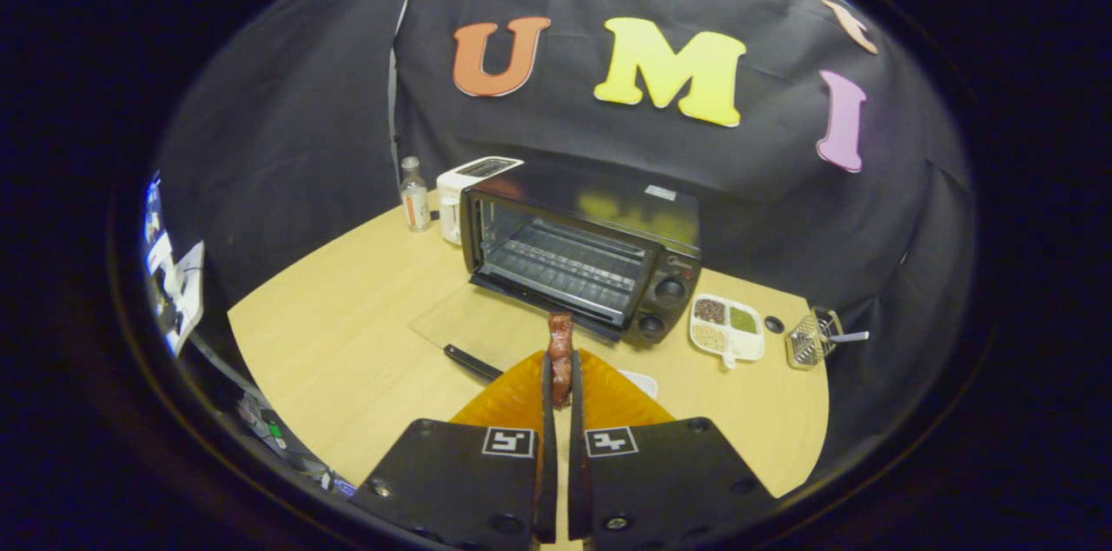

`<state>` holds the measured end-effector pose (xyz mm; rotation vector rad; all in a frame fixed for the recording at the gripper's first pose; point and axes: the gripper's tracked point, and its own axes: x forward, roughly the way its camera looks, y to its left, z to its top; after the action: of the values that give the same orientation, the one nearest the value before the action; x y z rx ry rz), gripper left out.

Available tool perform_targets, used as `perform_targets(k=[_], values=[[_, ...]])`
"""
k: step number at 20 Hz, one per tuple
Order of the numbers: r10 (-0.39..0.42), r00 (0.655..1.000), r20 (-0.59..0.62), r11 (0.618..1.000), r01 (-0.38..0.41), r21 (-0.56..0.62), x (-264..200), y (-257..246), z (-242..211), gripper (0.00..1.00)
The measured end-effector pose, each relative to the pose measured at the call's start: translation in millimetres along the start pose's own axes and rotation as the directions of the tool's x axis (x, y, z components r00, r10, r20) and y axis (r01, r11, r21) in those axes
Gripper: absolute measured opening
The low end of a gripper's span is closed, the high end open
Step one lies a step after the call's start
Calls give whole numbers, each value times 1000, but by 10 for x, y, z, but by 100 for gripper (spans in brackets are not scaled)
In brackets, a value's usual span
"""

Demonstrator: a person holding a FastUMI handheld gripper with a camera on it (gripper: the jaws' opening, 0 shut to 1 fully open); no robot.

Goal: Open the toaster oven, put the food inside, and close the toaster oven door.

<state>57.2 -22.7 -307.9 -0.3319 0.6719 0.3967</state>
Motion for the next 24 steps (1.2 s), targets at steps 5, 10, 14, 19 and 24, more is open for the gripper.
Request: perform_targets(k=[5, 10, 14, 19, 24], values=[[-8, 1000, 19, 997, 6, 79, 378, 377, 97, 8], [47, 999, 14, 974, -49, 221, 819, 580, 144, 8], [35, 998, 42, 945, -47, 324, 1171, 494, 151, 8], [36, 986, 162, 849, -116, 516, 1550, 292, 269, 8], [17, 945, 326, 661, -256, 706, 1816, 118, 442, 8]])
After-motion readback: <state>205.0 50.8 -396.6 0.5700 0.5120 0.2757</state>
